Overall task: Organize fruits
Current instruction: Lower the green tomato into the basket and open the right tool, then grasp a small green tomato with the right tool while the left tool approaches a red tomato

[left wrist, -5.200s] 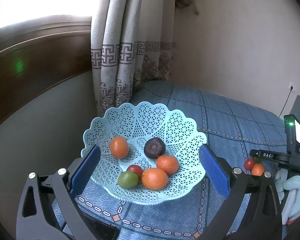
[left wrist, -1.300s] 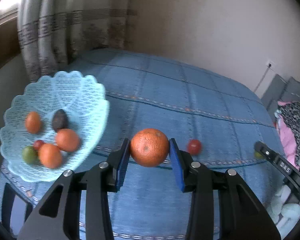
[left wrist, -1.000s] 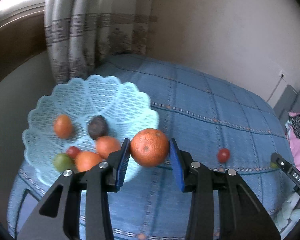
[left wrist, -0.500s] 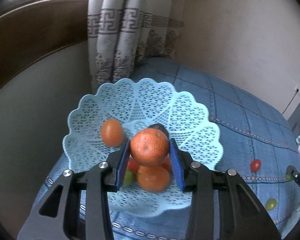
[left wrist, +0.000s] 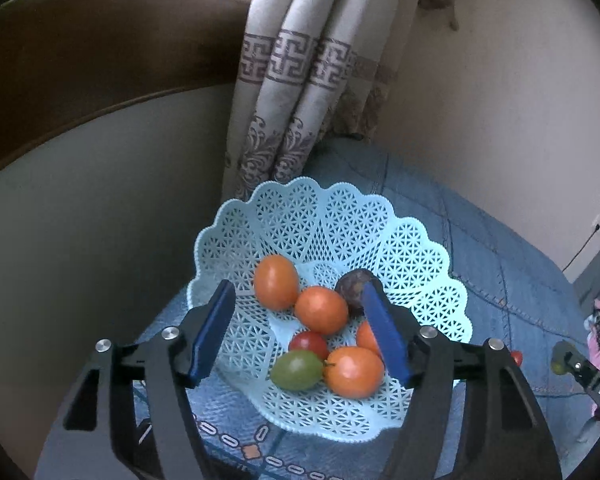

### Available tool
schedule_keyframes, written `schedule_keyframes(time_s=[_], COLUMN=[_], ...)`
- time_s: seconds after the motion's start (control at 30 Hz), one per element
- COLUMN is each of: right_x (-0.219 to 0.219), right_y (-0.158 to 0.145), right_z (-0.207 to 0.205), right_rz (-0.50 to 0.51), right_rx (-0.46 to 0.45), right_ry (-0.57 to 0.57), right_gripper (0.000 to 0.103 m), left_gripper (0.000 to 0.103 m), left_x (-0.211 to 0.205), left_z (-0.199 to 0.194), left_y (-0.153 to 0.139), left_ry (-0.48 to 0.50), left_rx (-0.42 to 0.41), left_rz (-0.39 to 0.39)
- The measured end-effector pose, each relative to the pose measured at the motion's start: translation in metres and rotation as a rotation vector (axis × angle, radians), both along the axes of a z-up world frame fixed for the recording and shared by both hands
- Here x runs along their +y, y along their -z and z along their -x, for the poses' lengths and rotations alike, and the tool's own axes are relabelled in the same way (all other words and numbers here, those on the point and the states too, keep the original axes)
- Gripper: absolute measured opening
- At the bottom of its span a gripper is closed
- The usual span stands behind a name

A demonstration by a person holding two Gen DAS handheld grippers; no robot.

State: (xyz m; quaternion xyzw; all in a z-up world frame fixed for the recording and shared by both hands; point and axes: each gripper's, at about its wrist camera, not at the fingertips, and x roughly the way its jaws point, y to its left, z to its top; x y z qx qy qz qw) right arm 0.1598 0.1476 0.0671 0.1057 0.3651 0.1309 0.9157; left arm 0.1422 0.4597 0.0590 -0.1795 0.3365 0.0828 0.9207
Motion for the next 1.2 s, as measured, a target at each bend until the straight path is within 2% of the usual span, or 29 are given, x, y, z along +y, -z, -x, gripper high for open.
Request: schedule_keyframes(time_s=[0.13,0.33,0.53,0.7,0.77,0.8,1.2], right_x=[0.04,0.093,0.129,0.137,0.137,0.135,0.107], right_y=[-0.01,-0.018,-0.016,-0.008,-0.007,-0.008,-0.016], right_z=[-0.006,-0.026,-0.04,-0.048,-0.047,-0.046,-0.035], right_rz=[-0.005,-0.022,0.009,0.012,0.007,0.008,0.004], right_rx=[-0.017,0.012,0.033,0.065,0.064,0.058,0.036], right_ry=[-0.068,-0.167,-0.198,-0.199,-0.201,-0.195,-0.164], right_gripper=[0.037,0.037,0.037,0.04,0.05,0.052,0.052], left_gripper=[0.074,0.076,0.079,0.084,0.085,0.085,0.085], left_x=[0.003,0.008,0.012,0.014,0.015,0.015,0.009], left_z=[0.001,0.008,0.011,0.01,0.01,0.01,0.009], left_y=[-0.003,-0.011,-0.013,-0.013,-0.013,-0.013,-0.011], left_ry=[-0.001,-0.001,0.002,-0.001,-0.005,-0.006,0.007], left_rx=[-0.014,-0.036,-0.039,-0.041,-0.042,-0.041,-0.036], left_rz=[0.015,0.041,0.062,0.073,0.077,0.079,0.071])
